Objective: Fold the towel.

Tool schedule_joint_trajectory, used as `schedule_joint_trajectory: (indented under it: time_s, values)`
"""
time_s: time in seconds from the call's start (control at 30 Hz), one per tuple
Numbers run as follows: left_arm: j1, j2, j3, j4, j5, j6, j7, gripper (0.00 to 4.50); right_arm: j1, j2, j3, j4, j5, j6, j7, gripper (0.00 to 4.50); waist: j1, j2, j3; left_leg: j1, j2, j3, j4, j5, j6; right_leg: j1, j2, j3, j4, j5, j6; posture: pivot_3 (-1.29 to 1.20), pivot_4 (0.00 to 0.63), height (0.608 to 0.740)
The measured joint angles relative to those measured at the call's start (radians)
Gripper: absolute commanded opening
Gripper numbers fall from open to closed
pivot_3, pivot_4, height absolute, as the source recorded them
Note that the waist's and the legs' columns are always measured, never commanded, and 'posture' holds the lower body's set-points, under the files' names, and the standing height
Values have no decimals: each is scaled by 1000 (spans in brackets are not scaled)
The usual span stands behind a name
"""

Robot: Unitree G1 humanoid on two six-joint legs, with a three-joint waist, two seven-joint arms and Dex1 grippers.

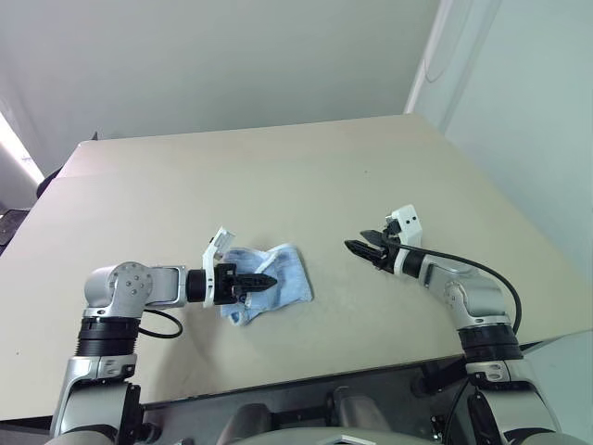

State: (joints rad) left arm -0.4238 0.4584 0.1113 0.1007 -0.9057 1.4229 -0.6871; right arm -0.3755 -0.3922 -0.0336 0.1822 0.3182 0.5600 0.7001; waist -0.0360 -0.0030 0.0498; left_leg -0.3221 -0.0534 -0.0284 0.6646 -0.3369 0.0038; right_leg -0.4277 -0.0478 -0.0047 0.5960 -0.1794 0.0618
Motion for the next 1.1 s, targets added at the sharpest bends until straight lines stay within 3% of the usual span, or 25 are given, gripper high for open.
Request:
schedule_joint_trajectory:
  time_s: [0.3, 0.47, 0.7, 0.97, 1.1]
  values:
    - [-17, -97, 87, 35, 7, -26, 81, 4124, 0, 1, 7, 23, -1, -2, -12, 2879, 13, 0, 0, 0, 0, 0, 1, 0, 0, 1, 0, 0, 0, 0, 0, 0, 0, 740]
    - [3, -99, 150, -51, -71, -7, 48, 4124, -16, 6, 11, 46, -2, -6, -12, 2879, 17, 0, 0, 0, 0, 0, 1, 0, 0, 0, 1, 0, 0, 0, 0, 0, 0, 740]
    - [73, -33, 166, -201, -94, -181, -52, 4124, -39, 24, 27, 94, -21, -28, -13, 2879, 22, 0, 0, 0, 0, 0, 1, 0, 0, 1, 1, 0, 0, -2, -3, 0, 0, 740]
    - [161, 124, -11, -178, 239, -638, -211, 4124, -42, 25, 26, 109, -31, -55, -20, 2879, 22, 0, 0, 0, 0, 1, 1, 0, 0, 1, 1, 0, -1, -2, -4, 0, 0, 740]
    - [185, 90, -123, -125, 354, -831, -297, 4124, -43, 30, 23, 114, -31, -67, -29, 2879, 26, 0, 0, -1, 0, 1, 1, 0, 0, 1, 0, 0, -2, -2, -4, 0, 0, 740]
